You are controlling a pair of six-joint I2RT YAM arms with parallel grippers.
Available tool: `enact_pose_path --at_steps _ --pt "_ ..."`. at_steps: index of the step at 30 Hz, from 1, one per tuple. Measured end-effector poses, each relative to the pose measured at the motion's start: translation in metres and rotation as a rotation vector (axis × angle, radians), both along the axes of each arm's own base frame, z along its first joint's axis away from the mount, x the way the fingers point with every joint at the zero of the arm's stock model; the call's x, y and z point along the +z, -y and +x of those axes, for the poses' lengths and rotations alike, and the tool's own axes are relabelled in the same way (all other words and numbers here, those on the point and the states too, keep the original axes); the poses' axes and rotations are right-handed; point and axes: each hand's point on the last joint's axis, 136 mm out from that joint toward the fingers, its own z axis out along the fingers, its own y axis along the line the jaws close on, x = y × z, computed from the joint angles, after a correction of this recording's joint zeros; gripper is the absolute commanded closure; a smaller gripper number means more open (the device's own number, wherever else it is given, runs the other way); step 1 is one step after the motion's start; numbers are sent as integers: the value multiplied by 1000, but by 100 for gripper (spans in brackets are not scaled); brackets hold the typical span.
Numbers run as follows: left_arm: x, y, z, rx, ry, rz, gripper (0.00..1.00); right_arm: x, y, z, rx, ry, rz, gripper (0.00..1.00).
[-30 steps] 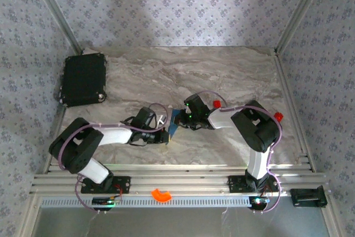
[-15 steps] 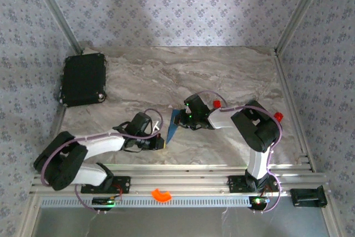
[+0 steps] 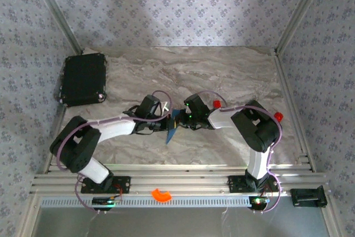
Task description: Fold a paper plane with a square sheet of paper (pick it up from the middle)
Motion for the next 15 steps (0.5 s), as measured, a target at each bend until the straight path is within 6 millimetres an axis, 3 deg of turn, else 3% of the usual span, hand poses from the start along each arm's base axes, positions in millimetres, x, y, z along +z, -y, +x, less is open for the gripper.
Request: enact_pose_path --at_steps 5,11,15 --pt "-19 -3 4 13 -35 35 96 0 1 3 -8 5 1 92" --pt "-44 -18 -11 23 -72 87 97 1 1 3 -6 4 4 92" --pt "-45 -19 -10 22 -51 82 98 1 0 2 -5 1 8 90"
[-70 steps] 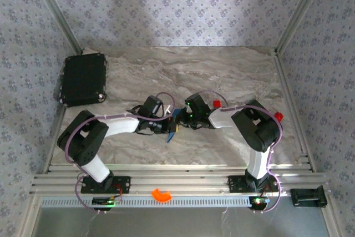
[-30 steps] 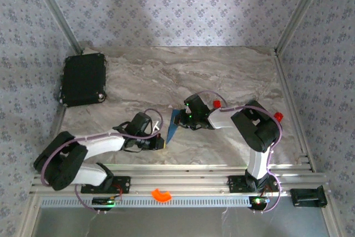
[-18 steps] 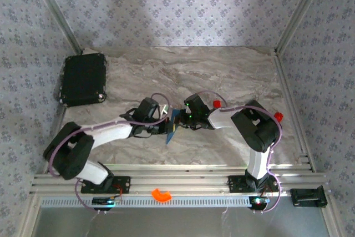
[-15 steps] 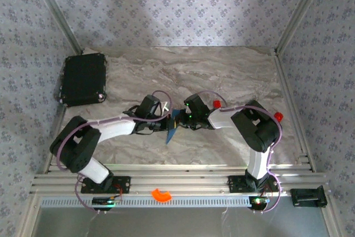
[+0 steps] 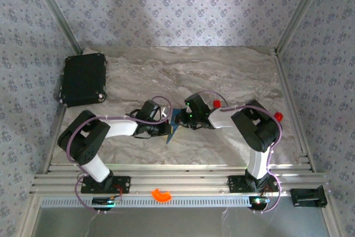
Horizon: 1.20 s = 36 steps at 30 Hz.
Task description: Fold a paper plane with a square sheet of paper (pick it up from the middle)
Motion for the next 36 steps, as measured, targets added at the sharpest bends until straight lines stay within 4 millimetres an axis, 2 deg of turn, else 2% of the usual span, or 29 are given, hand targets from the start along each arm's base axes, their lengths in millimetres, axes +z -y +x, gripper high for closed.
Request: enact_pose_path --at_steps 5,9,13,16,19,23,29,36 --pt "-1 -3 -3 -13 28 -8 100 5 7 0 3 -1 -12 88" --pt "-2 -6 -8 -30 49 -7 100 24 13 6 5 47 -5 88" --pt "-2 -9 -12 -53 67 -2 100 37 6 4 36 92 13 89" --pt "-2 -10 -12 -67 76 1 100 32 -8 -8 84 83 13 91" --pt "-2 -11 -12 -73 78 2 100 18 -17 -14 112 57 -3 92" --pt "-2 -11 -13 -82 79 4 100 1 -2 -6 86 27 -34 92" --pt "-3 -11 -13 -90 73 1 100 1 33 28 7 25 -18 92" --pt "-3 -10 -13 -93 64 -4 100 1 52 45 -21 24 4 92"
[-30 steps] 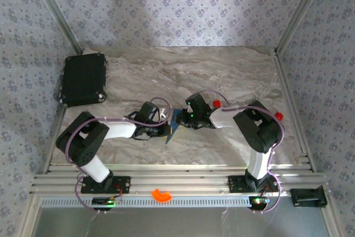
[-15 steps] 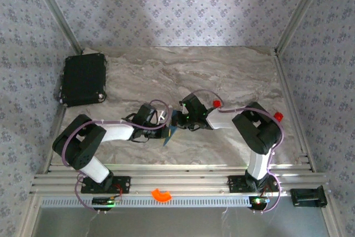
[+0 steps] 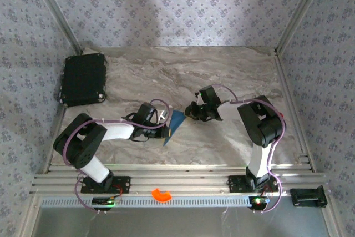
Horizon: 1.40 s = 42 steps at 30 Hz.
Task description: Fold a paper plane with a square sheet of paper (pick it up from the middle)
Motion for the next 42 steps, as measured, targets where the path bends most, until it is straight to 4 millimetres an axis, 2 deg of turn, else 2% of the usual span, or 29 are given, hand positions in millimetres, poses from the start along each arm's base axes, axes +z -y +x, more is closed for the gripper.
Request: enact_pose_path --at_steps 7,11,16,19,22,24,30,34,38,42 --pt "0 0 0 0 0 0 100 0 21 16 -51 13 -30 92" --pt "0 0 0 0 1 0 100 11 25 17 -57 35 -41 90" --pt "1 0 0 0 0 3 100 44 10 13 -27 117 -16 89" --pt "1 -2 -1 -3 1 9 100 49 -12 -1 27 133 0 89" --pt "1 -3 -3 -3 -7 15 100 43 -31 -16 76 118 6 92" --pt "1 -4 -4 -3 -13 20 100 33 -37 -23 91 95 -4 93" --pt "3 -10 -11 0 -45 52 100 1 -22 -22 57 23 -61 99" --pt "6 -16 -15 6 -70 83 98 -1 -20 -22 53 19 -62 99" --pt "24 -12 -11 11 -62 70 96 -1 -21 -22 54 19 -63 99" --pt "52 7 3 0 -20 -5 96 -1 -21 -22 55 20 -65 99"
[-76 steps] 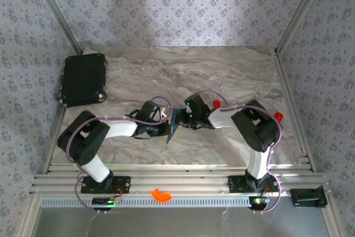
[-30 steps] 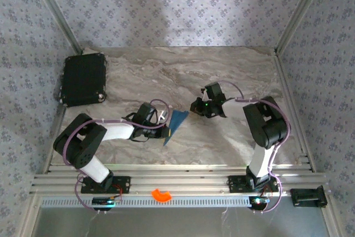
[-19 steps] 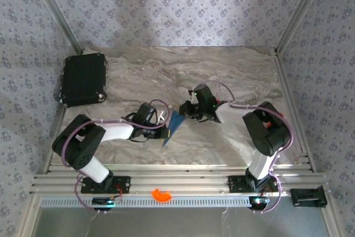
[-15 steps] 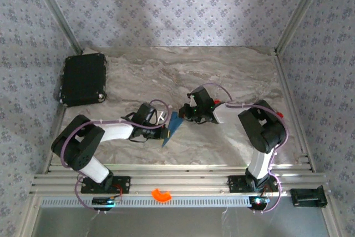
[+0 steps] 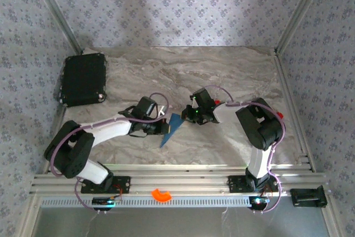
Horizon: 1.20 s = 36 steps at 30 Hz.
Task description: Fold a paper plane with a square sheet of paper (pick it up from the middle)
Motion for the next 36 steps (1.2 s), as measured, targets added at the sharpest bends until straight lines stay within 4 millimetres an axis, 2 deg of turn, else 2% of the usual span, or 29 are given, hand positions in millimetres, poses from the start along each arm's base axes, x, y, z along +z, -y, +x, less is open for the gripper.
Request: enact_pose_path --at_steps 3,5,7,10,14,36 --pt "11 16 10 -23 5 -47 96 0 0 0 0 -1 -1 99" --pt "8 25 16 -37 -6 -61 96 0 1 0 -1 -1 -1 99" --pt "-1 31 19 -47 -29 -63 95 0 1 0 -2 0 -2 99" --pt "-26 32 16 -58 -90 -41 95 0 1 1 0 1 -3 99" --pt "-49 24 4 -59 -142 -7 95 0 2 0 3 0 -4 99" --pt "-52 -33 -63 -53 -117 28 90 -1 0 -5 21 -19 1 100"
